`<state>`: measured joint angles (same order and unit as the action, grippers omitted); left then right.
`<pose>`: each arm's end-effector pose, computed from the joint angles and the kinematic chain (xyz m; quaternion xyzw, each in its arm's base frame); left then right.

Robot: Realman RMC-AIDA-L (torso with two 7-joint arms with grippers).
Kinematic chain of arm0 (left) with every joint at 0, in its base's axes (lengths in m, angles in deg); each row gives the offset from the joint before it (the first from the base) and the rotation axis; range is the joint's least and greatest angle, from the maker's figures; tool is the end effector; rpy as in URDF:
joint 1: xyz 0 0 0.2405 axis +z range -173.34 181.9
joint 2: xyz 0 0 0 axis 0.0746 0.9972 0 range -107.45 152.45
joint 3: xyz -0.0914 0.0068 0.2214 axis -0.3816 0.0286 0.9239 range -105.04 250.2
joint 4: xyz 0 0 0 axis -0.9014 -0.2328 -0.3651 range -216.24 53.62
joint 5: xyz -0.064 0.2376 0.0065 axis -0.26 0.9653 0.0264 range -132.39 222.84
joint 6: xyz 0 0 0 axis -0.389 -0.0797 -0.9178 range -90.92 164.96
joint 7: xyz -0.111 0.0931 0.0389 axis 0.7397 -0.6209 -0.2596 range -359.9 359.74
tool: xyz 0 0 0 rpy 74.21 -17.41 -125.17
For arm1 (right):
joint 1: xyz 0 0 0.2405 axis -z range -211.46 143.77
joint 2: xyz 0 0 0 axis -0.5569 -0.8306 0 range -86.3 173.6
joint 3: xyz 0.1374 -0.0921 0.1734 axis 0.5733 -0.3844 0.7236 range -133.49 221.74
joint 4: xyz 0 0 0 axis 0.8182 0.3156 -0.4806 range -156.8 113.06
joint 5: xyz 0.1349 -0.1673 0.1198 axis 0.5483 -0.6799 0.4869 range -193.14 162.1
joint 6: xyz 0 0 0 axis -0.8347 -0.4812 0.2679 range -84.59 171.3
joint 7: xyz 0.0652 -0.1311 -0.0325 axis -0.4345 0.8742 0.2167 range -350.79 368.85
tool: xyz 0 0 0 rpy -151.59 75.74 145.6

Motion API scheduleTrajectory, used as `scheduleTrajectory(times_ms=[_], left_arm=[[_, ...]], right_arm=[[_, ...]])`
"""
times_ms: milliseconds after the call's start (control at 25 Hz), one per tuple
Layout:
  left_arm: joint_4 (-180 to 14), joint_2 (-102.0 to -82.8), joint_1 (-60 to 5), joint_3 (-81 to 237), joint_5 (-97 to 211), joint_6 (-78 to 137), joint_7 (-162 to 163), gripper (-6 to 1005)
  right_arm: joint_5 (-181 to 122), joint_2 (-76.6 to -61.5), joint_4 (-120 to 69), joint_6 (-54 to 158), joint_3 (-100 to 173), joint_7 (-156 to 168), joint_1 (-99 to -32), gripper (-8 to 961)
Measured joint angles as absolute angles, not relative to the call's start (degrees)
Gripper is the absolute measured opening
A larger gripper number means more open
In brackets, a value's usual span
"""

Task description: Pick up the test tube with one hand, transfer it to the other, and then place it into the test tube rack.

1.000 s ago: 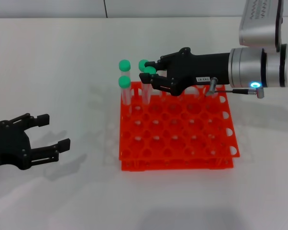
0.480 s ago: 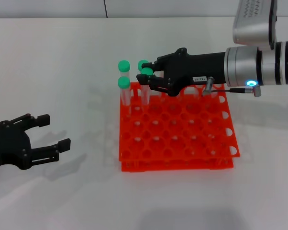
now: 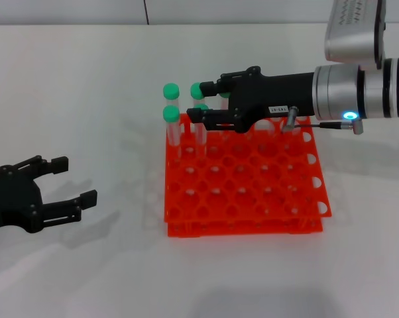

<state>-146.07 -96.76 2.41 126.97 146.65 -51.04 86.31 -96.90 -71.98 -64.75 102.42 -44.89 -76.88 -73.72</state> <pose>-0.3199 0.2706 0.0628 -0.9173 -0.2586 -0.2016 0.2260 0.1283 0.4149 -0.0710 -0.9650 0.1011 0.2064 0.1265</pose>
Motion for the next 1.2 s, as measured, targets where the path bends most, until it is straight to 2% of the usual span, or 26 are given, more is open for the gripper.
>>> scheduleTrajectory(times_ms=[160,280,720,880,1000,1200], left_arm=[[-146.10,-96.76,2.25,126.79,146.64,-51.05,86.31,893],[-146.11,-96.70,2.05,126.71,146.55,-51.04,85.86,893],[-146.13,-96.57,1.17,124.75,146.51,-51.94,85.00,893],[-145.78,-96.48,0.45,123.87,146.59,-53.97,84.31,893],[-144.12,-95.91,-1.06,122.10,147.15,-56.58,83.87,893],[-138.37,-93.50,-5.08,119.05,148.02,-61.99,83.06,893]], right_arm=[[-96.59,-71.84,-65.54,102.72,-44.80,-76.81,-72.97,441],[-96.59,-71.56,-68.76,103.29,-44.41,-76.97,-70.22,595],[-102.03,-70.44,-72.91,119.77,-28.73,-73.02,-59.52,610],[-103.51,-70.63,-72.79,121.76,-24.18,-71.27,-56.53,683],[-103.57,-70.37,-71.89,123.27,-22.91,-69.66,-55.11,739],[-103.89,-69.59,-69.63,124.93,-22.73,-69.31,-54.99,826]])
